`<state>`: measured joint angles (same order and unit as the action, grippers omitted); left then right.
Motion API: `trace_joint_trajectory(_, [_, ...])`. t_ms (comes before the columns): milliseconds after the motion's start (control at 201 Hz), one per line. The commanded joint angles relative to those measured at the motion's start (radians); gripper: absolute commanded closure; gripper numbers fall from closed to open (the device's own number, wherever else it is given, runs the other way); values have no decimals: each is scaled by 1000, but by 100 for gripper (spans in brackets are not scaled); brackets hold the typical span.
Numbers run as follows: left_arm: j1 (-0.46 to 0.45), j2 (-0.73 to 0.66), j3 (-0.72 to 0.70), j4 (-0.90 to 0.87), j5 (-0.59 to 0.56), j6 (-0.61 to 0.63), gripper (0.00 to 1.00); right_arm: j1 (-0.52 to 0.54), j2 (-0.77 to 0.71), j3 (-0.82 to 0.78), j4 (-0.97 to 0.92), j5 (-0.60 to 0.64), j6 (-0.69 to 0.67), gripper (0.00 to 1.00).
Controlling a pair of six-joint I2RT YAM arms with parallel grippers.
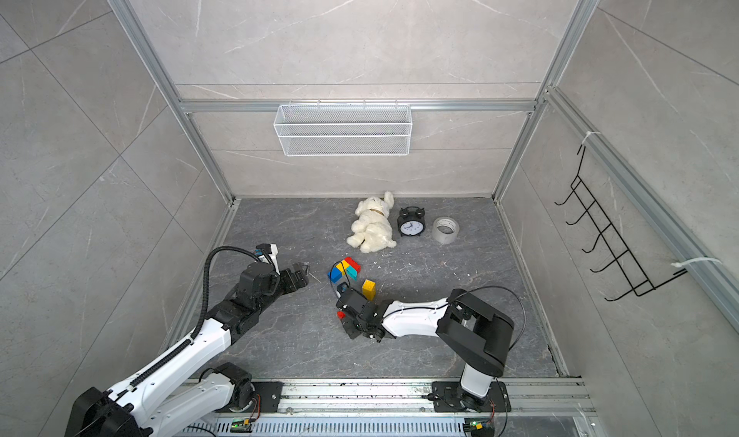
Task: Assemble the letter r with lego
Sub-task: Adjust the lego brick at the center of the board.
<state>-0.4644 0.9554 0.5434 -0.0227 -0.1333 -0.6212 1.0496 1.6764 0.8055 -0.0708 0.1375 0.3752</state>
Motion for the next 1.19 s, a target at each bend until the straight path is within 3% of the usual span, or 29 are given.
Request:
trace_joint_trajectory(0, [8, 3, 9, 51, 17, -17, 0, -1, -104, -59, -93, 33, 40, 87])
trace_joint_trajectory(159, [7, 19, 6, 65, 28, -20, 0, 0, -211, -51, -101, 30, -3, 85])
trace_joint_trajectory(617, [10, 30, 5, 43, 38, -32, 0, 3, -2, 144, -19, -40, -93, 88])
trace_joint_trajectory(981, [11, 61, 15, 43, 50, -38, 0, 1, 34, 109, 4, -23, -77, 89])
trace_joint_trajectory(1190, [11, 84, 30, 44, 61, -38, 0, 1, -19, 21, 2, -3, -25, 89])
